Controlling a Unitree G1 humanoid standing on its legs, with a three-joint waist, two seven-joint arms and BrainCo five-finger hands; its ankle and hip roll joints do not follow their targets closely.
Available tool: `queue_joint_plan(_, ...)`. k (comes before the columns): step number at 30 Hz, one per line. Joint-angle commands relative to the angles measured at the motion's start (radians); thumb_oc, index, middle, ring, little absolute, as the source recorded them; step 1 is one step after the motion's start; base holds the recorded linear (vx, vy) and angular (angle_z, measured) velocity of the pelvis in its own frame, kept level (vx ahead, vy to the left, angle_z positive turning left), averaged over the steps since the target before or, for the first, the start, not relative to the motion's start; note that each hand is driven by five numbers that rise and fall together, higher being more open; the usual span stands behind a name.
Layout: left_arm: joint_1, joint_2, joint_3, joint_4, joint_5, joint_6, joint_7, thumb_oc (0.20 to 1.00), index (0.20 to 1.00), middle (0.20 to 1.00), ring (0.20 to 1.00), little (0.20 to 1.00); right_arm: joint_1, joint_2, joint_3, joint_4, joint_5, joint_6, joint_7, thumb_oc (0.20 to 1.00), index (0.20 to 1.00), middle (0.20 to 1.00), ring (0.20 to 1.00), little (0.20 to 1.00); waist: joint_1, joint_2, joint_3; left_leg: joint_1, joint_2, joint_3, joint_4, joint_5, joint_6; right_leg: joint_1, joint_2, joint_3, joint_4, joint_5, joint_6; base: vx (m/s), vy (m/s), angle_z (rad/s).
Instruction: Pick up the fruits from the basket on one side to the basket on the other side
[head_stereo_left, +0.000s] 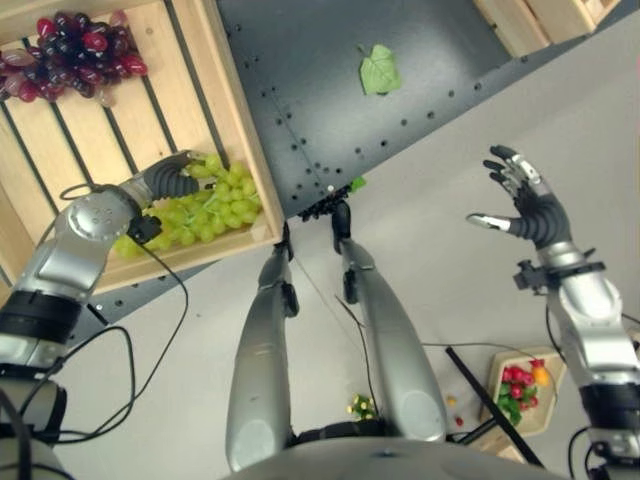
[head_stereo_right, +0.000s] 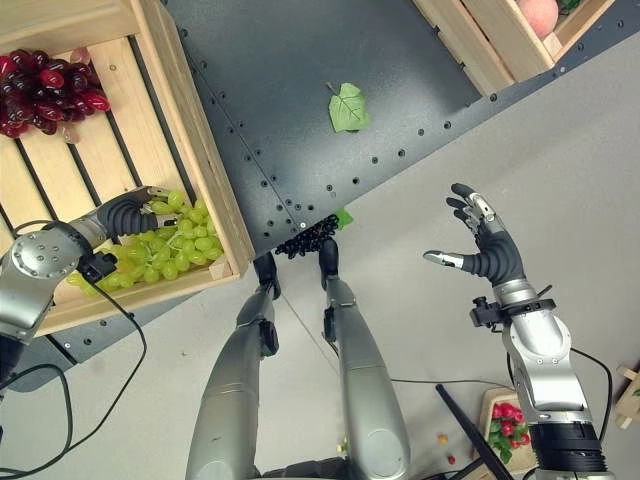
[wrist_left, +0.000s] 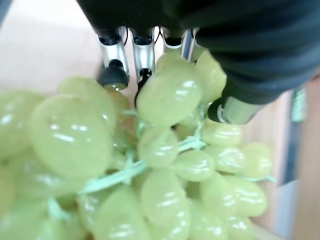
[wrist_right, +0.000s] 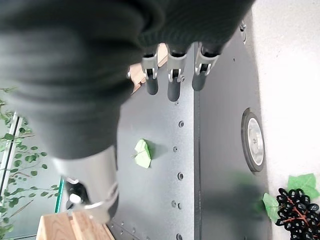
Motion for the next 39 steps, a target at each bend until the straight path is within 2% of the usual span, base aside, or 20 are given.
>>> queue_joint_plan(1, 0.078, 0.009, 0.021, -0.121, -0.21, -0.071, -0.024, 0.2, 0.2, 0.2, 0.2, 0.2, 0.027, -0.027, -0.019, -0.01, 0.037, -0.028, 0.012, 1.0, 1.0, 1.0, 1.0, 1.0, 0.029, 0.019, -0.004, 0.069, 0.022, -0.03, 0.046, -0.081, -0.03, 0.049, -0.017, -0.019, 0.048, -0.012, 0.046, 0.0, 0.0, 0.0)
queue_joint_plan(6, 0.164, 0.062, 0.077, -0.172, -0.329, -0.095, -0.031, 0.2, 0.2, 0.2, 0.2, 0.2, 0.048, -0.048, -0.009, 0.027, 0.03, -0.037, 0.029, 1.0, 1.0, 1.0, 1.0, 1.0, 0.037, 0.027, -0.004, 0.094, 0.02, -0.028, 0.045, -0.081, -0.032, 0.074, -0.02, -0.021, 0.046, -0.011, 0.048, 0.0, 0.0, 0.0)
queue_joint_plan(12, 0.24, 0.062, 0.122, -0.21, -0.47, -0.118, -0.04, 0.2, 0.2, 0.2, 0.2, 0.2, 0.064, -0.071, 0.003, 0.079, 0.04, -0.04, 0.05, 1.0, 1.0, 1.0, 1.0, 1.0, 0.043, 0.034, -0.004, 0.129, 0.02, -0.028, 0.038, -0.077, -0.034, 0.104, -0.021, -0.023, 0.049, -0.016, 0.049, 0.0, 0.001, -0.01)
queue_joint_plan(27, 0.325, 0.048, 0.153, -0.286, -0.615, -0.128, -0.056, 0.2, 0.2, 0.2, 0.2, 0.2, 0.059, -0.12, 0.041, 0.191, 0.055, -0.027, 0.1, 1.0, 1.0, 1.0, 1.0, 1.0, 0.051, 0.037, -0.004, 0.197, 0.016, -0.025, 0.022, -0.077, -0.036, 0.17, -0.025, -0.019, 0.026, -0.014, 0.049, 0.0, 0.0, 0.0)
queue_joint_plan(32, 0.344, 0.031, 0.161, -0.294, -0.658, -0.12, -0.084, 0.2, 0.2, 0.2, 0.2, 0.2, 0.052, -0.181, 0.067, 0.231, 0.098, -0.011, 0.17, 1.0, 1.0, 1.0, 1.0, 1.0, 0.05, 0.035, -0.004, 0.214, 0.019, -0.022, 0.015, -0.077, -0.037, 0.186, -0.025, -0.018, 0.017, -0.011, 0.051, 0.0, 0.0, 0.0)
queue_joint_plan(39, 0.333, 0.017, 0.139, -0.313, -0.751, -0.125, -0.114, 0.2, 0.2, 0.2, 0.2, 0.2, 0.002, -0.239, 0.12, 0.267, 0.086, -0.036, 0.181, 1.0, 1.0, 1.0, 1.0, 1.0, 0.052, 0.037, -0.004, 0.247, 0.019, -0.017, 0.016, -0.084, -0.038, 0.216, -0.025, -0.014, 0.021, -0.017, 0.053, 0.0, 0.0, 0.0)
